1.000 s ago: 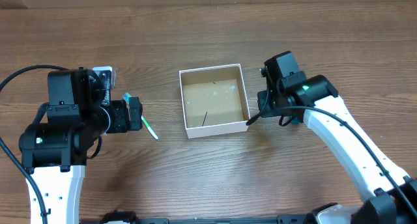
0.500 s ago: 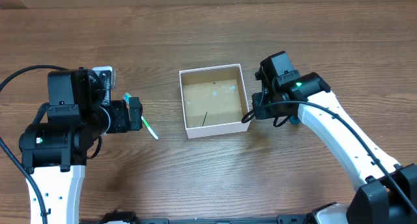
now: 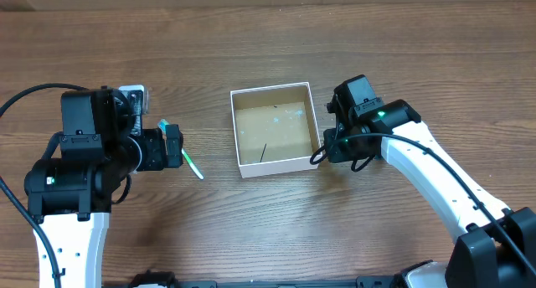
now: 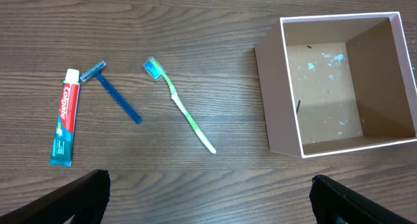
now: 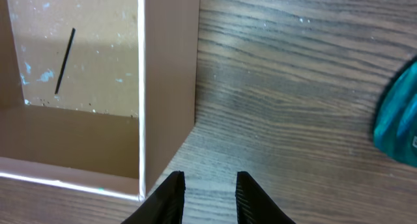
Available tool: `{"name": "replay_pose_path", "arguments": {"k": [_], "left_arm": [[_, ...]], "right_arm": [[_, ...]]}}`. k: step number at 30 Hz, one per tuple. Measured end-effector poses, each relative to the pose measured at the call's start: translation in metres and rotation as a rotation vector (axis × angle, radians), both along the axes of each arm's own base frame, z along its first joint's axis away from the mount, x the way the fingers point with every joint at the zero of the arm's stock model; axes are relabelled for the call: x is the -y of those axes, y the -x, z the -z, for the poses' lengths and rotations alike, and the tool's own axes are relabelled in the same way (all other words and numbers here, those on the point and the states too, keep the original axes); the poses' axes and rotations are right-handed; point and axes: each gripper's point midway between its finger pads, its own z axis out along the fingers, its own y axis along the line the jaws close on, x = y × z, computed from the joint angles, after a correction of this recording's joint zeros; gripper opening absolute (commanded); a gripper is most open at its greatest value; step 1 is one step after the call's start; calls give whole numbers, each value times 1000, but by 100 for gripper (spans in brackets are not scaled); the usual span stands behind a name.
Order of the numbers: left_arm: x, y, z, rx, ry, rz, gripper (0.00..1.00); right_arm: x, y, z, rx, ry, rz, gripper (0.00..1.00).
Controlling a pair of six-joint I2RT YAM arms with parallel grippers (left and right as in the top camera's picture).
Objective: Pack container
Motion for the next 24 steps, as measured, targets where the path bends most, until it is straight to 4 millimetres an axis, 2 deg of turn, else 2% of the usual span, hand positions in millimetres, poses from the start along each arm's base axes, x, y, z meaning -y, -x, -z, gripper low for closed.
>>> {"name": "replay_pose_path", "arguments": {"k": [6, 12, 24], "left_arm": [[0, 0, 0, 0, 0, 0, 100], [0, 0, 0, 0, 0, 0, 100], [0, 0, 0, 0, 0, 0, 100]], "right_arm": [[-2, 12, 12, -40, -21, -18, 28], [-17, 14, 8, -44, -102, -80, 29], [-21, 15, 7, -46, -121, -105, 27]]}}
